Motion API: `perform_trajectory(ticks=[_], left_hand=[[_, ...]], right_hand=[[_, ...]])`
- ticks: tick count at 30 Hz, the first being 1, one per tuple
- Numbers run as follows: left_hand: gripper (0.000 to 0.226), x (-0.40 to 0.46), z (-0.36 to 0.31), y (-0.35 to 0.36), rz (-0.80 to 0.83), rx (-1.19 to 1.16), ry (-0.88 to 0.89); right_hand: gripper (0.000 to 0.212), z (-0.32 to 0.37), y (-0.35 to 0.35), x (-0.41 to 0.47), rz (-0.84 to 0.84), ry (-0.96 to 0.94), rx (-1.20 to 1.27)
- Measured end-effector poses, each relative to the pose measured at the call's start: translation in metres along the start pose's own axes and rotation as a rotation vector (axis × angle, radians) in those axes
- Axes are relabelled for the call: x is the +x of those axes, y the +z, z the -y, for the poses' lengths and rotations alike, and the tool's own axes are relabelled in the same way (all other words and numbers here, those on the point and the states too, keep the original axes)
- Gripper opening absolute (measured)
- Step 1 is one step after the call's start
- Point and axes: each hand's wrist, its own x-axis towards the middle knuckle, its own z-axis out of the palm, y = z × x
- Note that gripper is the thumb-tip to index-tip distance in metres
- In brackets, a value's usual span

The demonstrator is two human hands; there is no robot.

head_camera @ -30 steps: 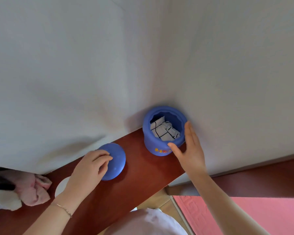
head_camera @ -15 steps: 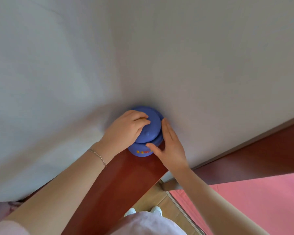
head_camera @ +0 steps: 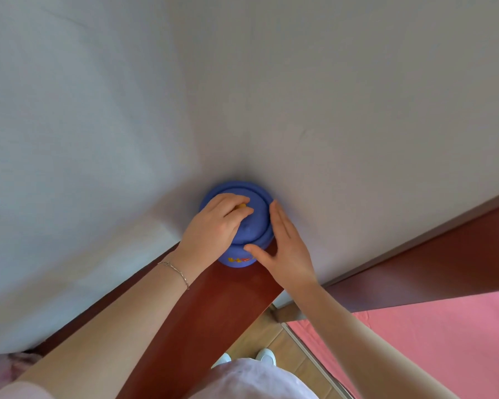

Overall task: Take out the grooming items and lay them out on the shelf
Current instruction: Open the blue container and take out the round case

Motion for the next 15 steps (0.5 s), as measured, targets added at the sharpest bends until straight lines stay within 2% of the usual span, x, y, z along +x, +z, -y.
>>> perform_trajectory(ticks=[6, 10, 13, 15], left_hand=[[0.028, 0.001, 0.001, 0.002, 0.018, -0.011, -0.007], [0.032, 0.0, -0.003, -0.006, 0.125, -0.001, -0.021], [0.043, -0.009, -0.007, -0.021, 0.194, 0.045, -0.07], [0.045, -0.02, -0.006, -0.035, 0.184, 0.054, -0.111]], right_hand=[[0.097, 0.0, 0.0, 0.0, 0.0, 0.012, 0.002], [0.097, -0.001, -0.001, 0.0, -0.004, -0.001, -0.015], [0.094, 0.002, -0.011, 0.001, 0.035, -0.034, -0.096], [0.087, 0.005, -0.019, -0.002, 0.002, -0.086, -0.177]])
